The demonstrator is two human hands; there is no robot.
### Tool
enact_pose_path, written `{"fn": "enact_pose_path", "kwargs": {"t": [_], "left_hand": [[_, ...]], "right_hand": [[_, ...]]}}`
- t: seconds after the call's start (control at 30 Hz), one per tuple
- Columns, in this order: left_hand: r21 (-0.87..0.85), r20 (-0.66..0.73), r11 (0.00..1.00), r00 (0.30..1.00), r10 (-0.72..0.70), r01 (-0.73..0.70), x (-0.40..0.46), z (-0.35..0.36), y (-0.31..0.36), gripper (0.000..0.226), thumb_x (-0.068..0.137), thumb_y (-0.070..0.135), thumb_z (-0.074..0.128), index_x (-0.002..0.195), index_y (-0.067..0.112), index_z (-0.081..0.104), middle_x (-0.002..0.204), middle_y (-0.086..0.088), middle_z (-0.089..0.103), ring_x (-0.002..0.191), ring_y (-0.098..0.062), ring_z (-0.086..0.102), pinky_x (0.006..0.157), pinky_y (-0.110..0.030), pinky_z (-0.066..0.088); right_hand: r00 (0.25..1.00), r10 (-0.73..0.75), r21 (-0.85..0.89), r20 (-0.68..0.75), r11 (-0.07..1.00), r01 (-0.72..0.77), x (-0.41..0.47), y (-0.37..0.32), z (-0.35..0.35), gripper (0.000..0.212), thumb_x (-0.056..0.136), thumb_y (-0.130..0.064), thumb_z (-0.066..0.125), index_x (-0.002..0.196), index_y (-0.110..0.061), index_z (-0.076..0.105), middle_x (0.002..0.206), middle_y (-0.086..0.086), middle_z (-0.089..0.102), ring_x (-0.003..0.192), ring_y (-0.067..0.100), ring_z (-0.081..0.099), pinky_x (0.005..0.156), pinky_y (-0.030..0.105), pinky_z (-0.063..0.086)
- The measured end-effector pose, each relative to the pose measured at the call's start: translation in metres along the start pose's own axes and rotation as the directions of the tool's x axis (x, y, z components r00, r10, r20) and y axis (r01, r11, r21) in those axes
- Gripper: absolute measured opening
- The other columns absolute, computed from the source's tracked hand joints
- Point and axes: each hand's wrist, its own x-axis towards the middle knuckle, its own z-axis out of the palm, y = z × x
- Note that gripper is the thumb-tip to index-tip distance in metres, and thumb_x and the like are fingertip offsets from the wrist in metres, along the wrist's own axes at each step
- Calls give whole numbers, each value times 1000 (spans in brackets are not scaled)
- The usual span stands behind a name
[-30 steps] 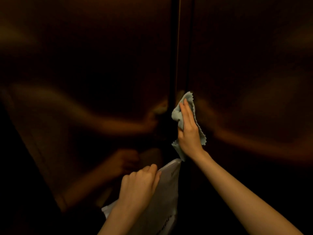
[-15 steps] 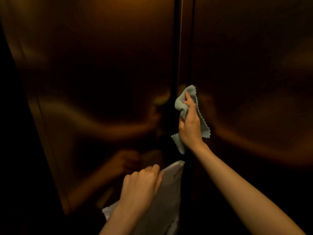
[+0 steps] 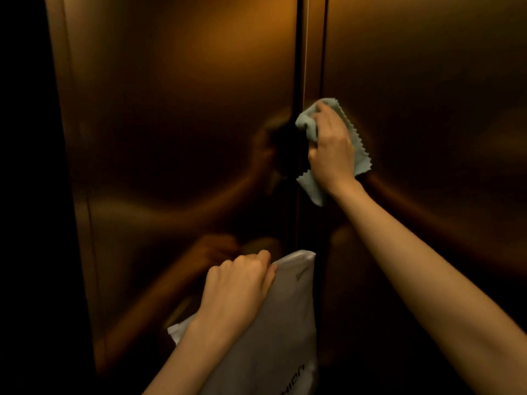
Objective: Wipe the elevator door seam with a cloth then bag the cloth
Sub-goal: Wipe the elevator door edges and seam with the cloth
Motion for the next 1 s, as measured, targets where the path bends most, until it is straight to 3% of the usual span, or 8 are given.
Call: {"fn": "enact_pose_path", "kwargs": {"t": [0.07,0.17,0.23,0.33,0.5,0.63,0.77,1.0], "left_hand": [[-5,-25,1000,1000,11,-11,3,-6,0,29,99,46,25,94,25,46,96,4,61,86,-20,60,63,-31,38],[0,-46,999,998,33,-33,5,-11,2,29,99,45,25,93,26,45,95,4,61,85,-19,60,61,-30,37],[3,-56,999,998,37,-37,5,-13,3,29,99,46,25,93,26,45,95,4,62,85,-19,60,60,-30,36],[20,-73,999,996,43,-42,7,-17,4,29,99,46,23,94,27,45,96,5,62,85,-17,60,61,-29,35],[23,-102,999,993,51,-49,16,-25,7,30,99,46,22,96,27,45,96,5,61,86,-18,60,64,-30,41],[30,-131,998,990,53,-50,24,-35,11,28,99,45,23,93,27,44,95,5,61,84,-17,60,62,-30,39],[40,-141,999,989,38,-33,28,-44,11,29,98,46,24,92,27,44,95,5,62,85,-18,61,61,-30,40],[49,-155,999,987,32,-24,32,-56,12,30,98,46,23,93,26,45,96,5,61,86,-18,60,64,-31,42]], "right_hand": [[997,-81,-232,10,969,81,-14,9,1,34,78,0,54,111,3,60,129,23,54,123,36,50,101,43,40],[973,-100,-461,207,867,187,-29,18,0,51,81,-22,56,125,4,53,134,23,51,128,36,44,104,44,35],[948,-90,-517,304,821,243,-31,19,0,61,89,-32,43,137,6,40,143,25,39,137,36,31,113,45,22],[933,-94,-571,348,768,291,-12,19,-6,61,93,-29,23,142,6,29,151,23,26,142,34,20,116,44,10],[924,-78,-626,374,714,314,52,19,-26,67,96,-30,34,149,-1,5,157,16,0,145,30,-4,116,44,-4],[936,-135,-558,324,772,304,61,17,-23,60,95,-22,35,147,-5,10,152,27,17,143,38,11,116,46,6],[932,-212,-473,293,815,334,30,20,-13,58,84,-15,19,141,-18,26,139,35,38,134,46,31,111,51,21],[921,-232,-538,313,756,373,38,24,-16,42,92,-16,26,118,2,53,139,28,43,134,38,37,109,51,26]]}}
